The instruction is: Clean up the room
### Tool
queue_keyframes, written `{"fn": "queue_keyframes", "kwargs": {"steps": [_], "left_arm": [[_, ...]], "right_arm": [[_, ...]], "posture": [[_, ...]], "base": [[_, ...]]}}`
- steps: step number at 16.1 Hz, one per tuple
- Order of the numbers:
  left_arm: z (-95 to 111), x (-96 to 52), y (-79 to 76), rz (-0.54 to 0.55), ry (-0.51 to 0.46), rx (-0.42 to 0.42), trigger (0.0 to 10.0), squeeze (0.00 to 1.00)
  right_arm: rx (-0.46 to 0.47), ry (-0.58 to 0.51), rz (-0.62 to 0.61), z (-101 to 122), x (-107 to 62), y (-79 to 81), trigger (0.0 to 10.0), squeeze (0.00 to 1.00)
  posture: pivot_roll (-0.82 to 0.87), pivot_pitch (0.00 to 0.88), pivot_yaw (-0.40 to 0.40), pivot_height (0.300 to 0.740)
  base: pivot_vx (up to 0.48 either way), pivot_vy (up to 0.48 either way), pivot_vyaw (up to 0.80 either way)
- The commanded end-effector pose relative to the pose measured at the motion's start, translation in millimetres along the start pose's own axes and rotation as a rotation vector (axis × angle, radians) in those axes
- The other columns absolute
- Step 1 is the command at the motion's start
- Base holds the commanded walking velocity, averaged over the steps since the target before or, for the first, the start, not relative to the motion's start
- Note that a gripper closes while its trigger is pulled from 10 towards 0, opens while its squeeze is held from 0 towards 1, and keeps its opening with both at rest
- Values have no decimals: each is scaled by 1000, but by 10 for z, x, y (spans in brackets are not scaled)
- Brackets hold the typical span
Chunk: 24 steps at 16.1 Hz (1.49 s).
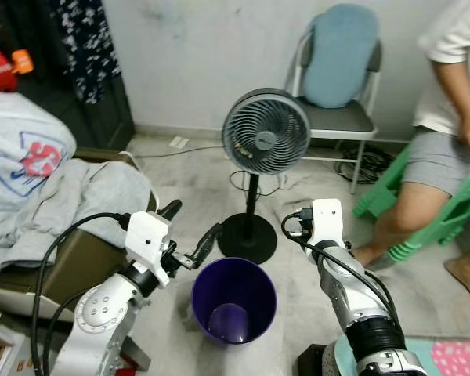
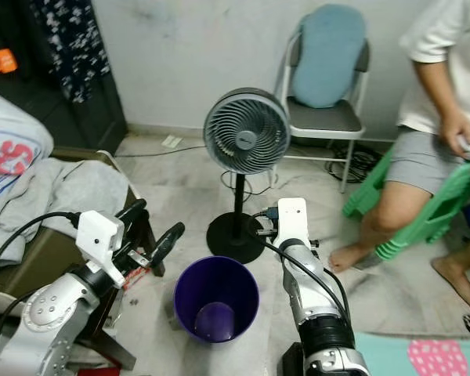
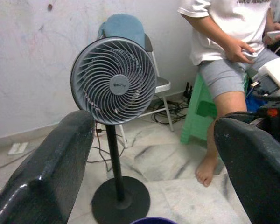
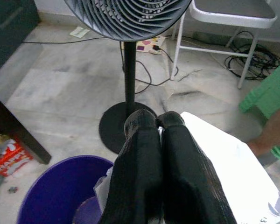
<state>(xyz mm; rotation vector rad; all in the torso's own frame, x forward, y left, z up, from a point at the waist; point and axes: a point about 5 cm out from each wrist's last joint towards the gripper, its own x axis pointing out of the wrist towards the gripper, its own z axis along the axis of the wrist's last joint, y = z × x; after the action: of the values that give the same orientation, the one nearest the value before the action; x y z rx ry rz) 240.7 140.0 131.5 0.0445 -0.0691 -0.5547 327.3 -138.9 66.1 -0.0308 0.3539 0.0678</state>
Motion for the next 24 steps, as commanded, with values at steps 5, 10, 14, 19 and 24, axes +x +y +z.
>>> {"fn": "queue_keyframes", "kwargs": {"steps": [5,10,14,19,24], "left_arm": [[-83,-325,138,73,84,62,10000,0],[-44,-422,100,72,111,66,10000,0],[-7,-404,52,53,114,62,10000,0],[41,-539,56,48,139,72,10000,0],[24,-583,89,31,150,74,10000,0]], "right_arm": [[-24,74,67,-148,104,253,10000,0],[-18,53,102,-77,170,439,10000,0],[-34,74,130,-181,160,507,10000,0],[-47,77,156,-173,176,608,10000,0],[-36,67,172,-145,181,697,10000,0]], "posture": [[128,126,0,740],[160,173,31,740],[176,186,40,740],[235,214,59,740],[248,200,79,740]], "base": [[0,0,0],[0,0,0],[0,0,0],[0,0,0],[0,0,0]]}}
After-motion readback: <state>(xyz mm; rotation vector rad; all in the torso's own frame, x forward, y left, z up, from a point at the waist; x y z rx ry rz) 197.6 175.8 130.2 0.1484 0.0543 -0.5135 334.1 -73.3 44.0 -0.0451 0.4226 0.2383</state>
